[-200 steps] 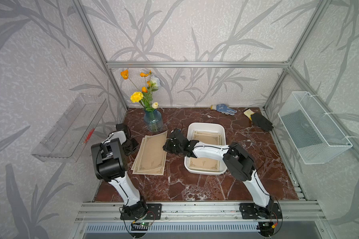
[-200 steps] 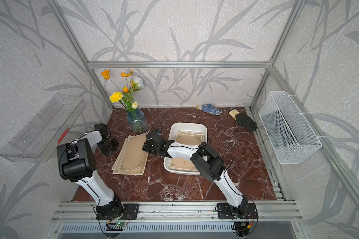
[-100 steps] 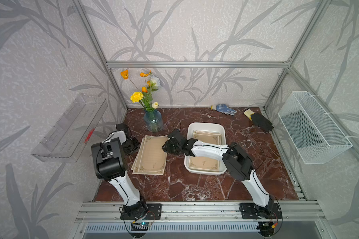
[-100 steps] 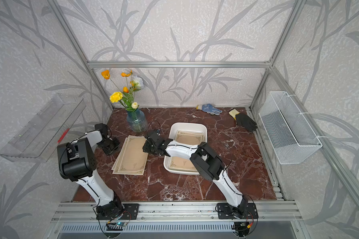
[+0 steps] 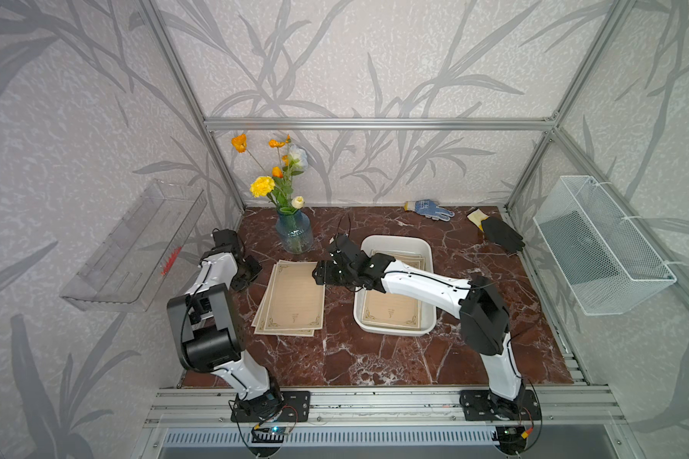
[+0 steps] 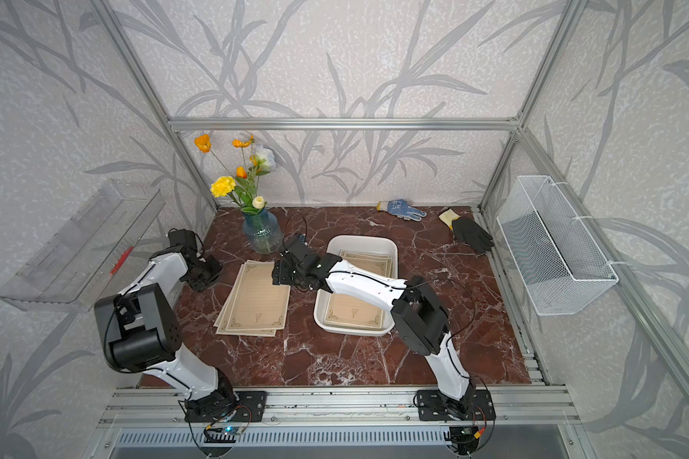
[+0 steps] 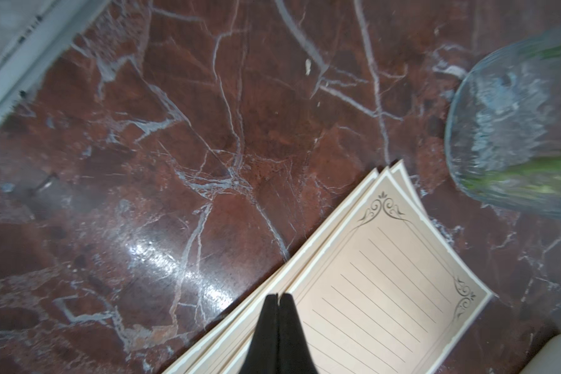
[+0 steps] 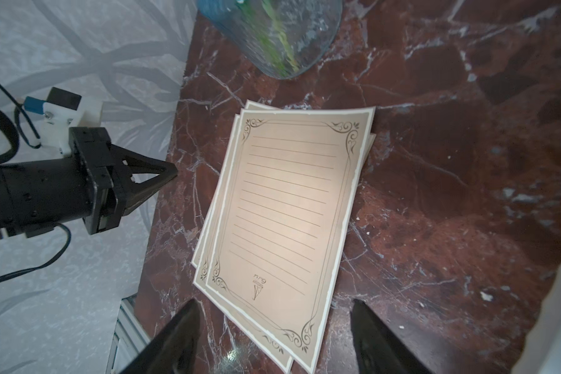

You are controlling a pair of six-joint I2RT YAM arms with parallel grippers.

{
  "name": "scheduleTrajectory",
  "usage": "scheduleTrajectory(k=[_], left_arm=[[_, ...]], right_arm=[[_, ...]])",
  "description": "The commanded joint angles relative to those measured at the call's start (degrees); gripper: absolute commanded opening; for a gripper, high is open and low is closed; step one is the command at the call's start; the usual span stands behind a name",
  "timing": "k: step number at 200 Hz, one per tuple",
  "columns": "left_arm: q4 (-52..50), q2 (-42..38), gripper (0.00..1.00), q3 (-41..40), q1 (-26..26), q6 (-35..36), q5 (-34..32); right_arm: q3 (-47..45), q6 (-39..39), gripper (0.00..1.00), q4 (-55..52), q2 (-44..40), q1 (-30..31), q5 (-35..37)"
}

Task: Take out the stationery paper from the storage box
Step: Place the stationery paper at the center of the board.

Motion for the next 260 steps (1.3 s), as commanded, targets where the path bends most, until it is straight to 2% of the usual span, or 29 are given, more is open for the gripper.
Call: scheduleTrajectory(k=[1,37,45,76,107,123,146,161,175,190,220,260], left_arm=[[0.5,-5.0,0.03,-0.8,0.4,-0.2,-2.5],[2.6,-14.2,0.09,-2.0,-1.6,-0.1,-4.3],[3.2,-16.1,0.11,-2.2,-2.7,0.5,-5.4],[2.4,-19.6,0.24,-0.6,-12.2,4.5,-10.7],[1.2,-18.6,0.28,1.2,-20.7,6.2,-10.0],[2.6,-17.5,0.32,1.6,-24.2,7.8,-6.1],[4.1,-13.4,0.35,3.7,-28.0,8.8,3.7],[4.0,-9.5,0.37,5.6,-30.5,7.6,9.4],[7.0,-5.6,0.39,5.3,-31.6,4.4,18.9],[8.7,-1.2,0.39,5.8,-32.2,0.7,25.5],[9.3,4.2,0.39,6.7,-34.1,-1.9,27.9],[11.6,8.6,0.39,6.0,-35.4,-5.5,31.1]], right_arm=[[-1.4,-5.0,0.72,-3.6,-5.4,0.6,1.4],[-6.4,-12.0,0.67,-5.0,-14.0,0.5,5.8],[-6.9,-15.5,0.66,-6.6,-15.6,0.4,7.6],[-9.8,-21.0,0.64,-13.4,-22.3,-1.8,13.4],[-16.6,-21.1,0.56,-16.2,-28.5,-8.5,12.1],[-18.8,-22.1,0.52,-18.2,-30.3,-11.5,12.7],[-20.6,-23.6,0.45,-21.5,-31.6,-14.9,14.1],[-22.0,-23.8,0.44,-22.7,-31.9,-17.5,13.8],[-23.9,-23.4,0.44,-22.7,-32.2,-19.9,13.1],[-26.3,-22.1,0.48,-21.7,-32.2,-21.8,11.8],[-29.5,-19.5,0.50,-19.2,-30.2,-24.4,8.0],[-27.6,-18.9,0.51,-22.1,-24.7,-25.7,6.6]])
